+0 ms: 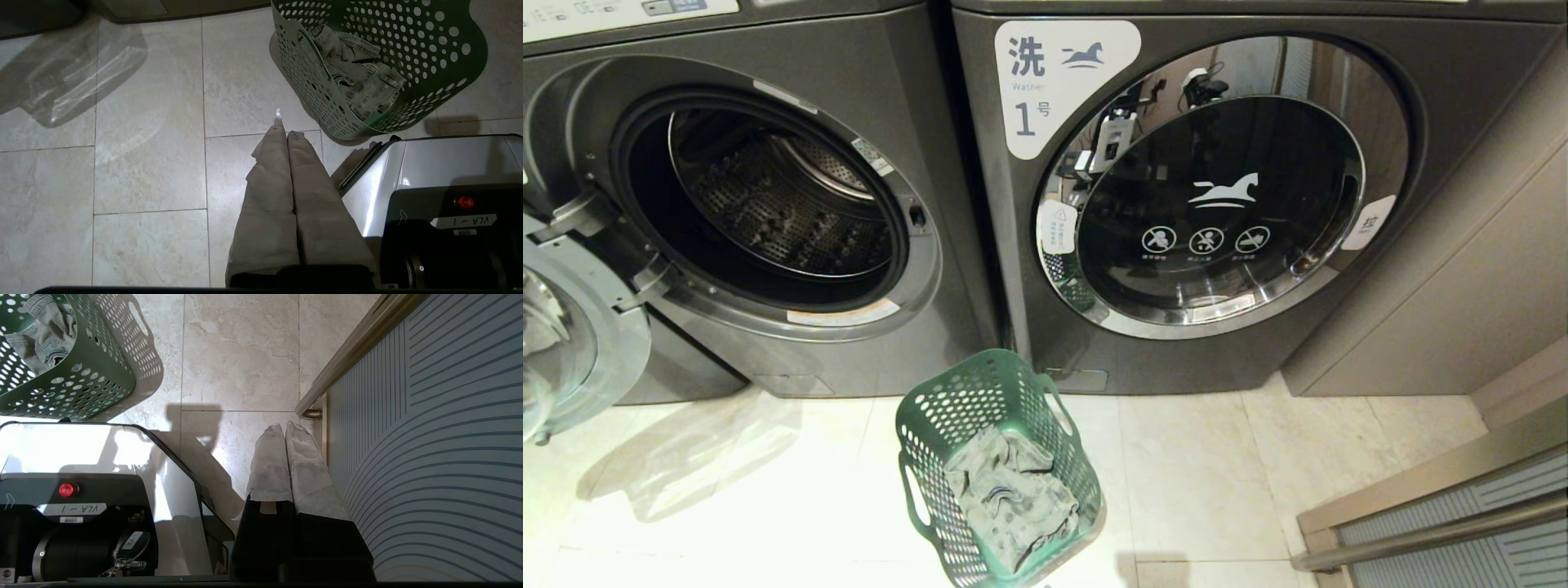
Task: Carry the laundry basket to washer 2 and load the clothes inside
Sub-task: Place the clothes into the washing machine
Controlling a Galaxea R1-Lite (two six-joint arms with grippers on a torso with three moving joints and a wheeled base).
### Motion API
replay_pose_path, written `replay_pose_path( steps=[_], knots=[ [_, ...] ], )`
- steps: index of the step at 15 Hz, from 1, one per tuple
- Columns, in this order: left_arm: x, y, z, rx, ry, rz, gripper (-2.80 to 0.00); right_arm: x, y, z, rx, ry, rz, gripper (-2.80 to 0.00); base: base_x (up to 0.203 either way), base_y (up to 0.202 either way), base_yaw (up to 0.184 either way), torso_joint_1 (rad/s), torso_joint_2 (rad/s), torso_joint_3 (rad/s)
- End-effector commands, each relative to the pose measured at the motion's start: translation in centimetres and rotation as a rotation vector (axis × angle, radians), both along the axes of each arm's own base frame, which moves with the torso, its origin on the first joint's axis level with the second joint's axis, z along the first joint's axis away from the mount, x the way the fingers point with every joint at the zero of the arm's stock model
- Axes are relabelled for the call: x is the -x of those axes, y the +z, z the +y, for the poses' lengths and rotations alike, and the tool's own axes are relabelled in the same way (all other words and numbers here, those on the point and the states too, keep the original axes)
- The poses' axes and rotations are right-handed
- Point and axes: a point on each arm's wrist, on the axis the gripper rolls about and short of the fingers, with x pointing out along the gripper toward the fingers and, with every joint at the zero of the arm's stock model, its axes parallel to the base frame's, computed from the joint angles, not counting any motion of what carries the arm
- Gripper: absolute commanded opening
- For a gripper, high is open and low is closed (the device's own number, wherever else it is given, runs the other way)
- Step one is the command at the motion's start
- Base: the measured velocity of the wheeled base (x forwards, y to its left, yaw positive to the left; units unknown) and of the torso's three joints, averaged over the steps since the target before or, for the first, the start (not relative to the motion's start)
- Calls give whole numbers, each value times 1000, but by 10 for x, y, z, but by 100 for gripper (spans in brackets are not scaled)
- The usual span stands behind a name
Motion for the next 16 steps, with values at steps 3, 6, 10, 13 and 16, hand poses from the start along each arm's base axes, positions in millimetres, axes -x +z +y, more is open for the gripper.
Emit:
replay_pose_path(
  steps=[3,6,10,13,16],
  knots=[
    [18,-3,-1,-30,-26,-236,-280,0,0,0,2,1,0,-280,0,0,0,0,0,0],
    [24,-4,0,-5,-21,-311,-280,0,0,0,2,1,0,-280,0,0,0,0,0,0],
    [24,-4,1,66,13,-312,-280,0,0,0,2,1,0,-280,0,0,0,0,0,0],
    [24,-4,1,72,16,-311,-280,0,0,0,2,1,0,-280,0,0,0,0,0,0],
    [24,-4,1,77,17,-312,-280,0,0,0,2,1,0,-280,0,0,0,0,0,0]
  ],
)
